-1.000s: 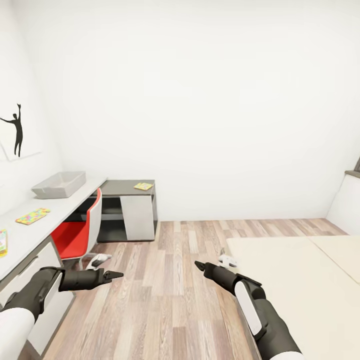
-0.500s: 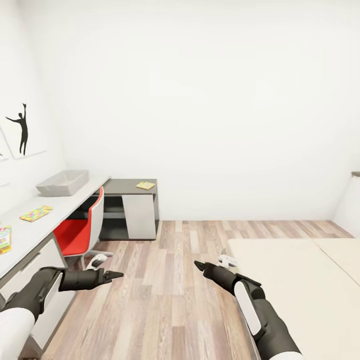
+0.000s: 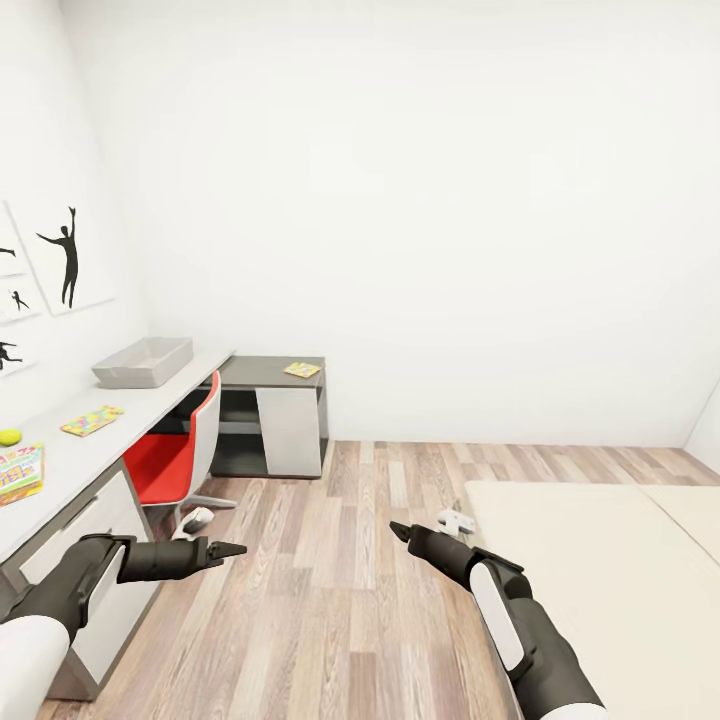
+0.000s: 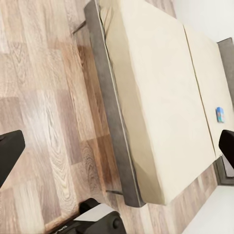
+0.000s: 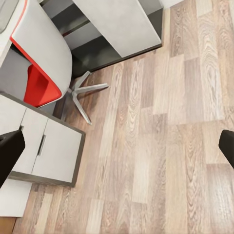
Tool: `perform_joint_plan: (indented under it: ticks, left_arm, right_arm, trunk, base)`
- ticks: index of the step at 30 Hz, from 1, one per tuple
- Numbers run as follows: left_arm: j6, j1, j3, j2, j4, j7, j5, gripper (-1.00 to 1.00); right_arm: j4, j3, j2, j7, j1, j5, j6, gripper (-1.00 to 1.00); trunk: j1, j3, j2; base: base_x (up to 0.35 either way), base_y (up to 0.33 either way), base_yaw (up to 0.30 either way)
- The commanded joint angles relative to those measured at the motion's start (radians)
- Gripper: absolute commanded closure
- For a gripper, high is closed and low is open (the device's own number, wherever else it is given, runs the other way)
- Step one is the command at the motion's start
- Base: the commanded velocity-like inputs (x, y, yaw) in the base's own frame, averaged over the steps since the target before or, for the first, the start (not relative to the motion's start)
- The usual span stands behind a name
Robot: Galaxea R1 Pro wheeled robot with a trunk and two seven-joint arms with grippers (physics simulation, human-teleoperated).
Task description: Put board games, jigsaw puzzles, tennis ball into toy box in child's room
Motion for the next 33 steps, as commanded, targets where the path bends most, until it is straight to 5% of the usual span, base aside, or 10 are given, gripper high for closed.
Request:
perform_joint_plan:
  ticks: [1,33]
  left_arm:
    - [0.008,0.0,0.004,-0.001,0.0,0.0,-0.004,-1.0]
    - [0.007,0.0,0.005,0.001,0.0,0.016,0.002,-1.0]
  right_arm:
    - [0.0,-0.001,0.0,0.001,0.0,-0.002,0.005,-1.0]
    - [-0.001,-0.001,-0.001,0.002,0.0,-0.002,0.005,-1.0]
  trunk:
    - [0.0,-0.001,-0.001]
    - [0.0,-0.001,-0.001]
  base:
    - [0.0,-0.001,0.006]
    - [-0.025,0.0,0.0]
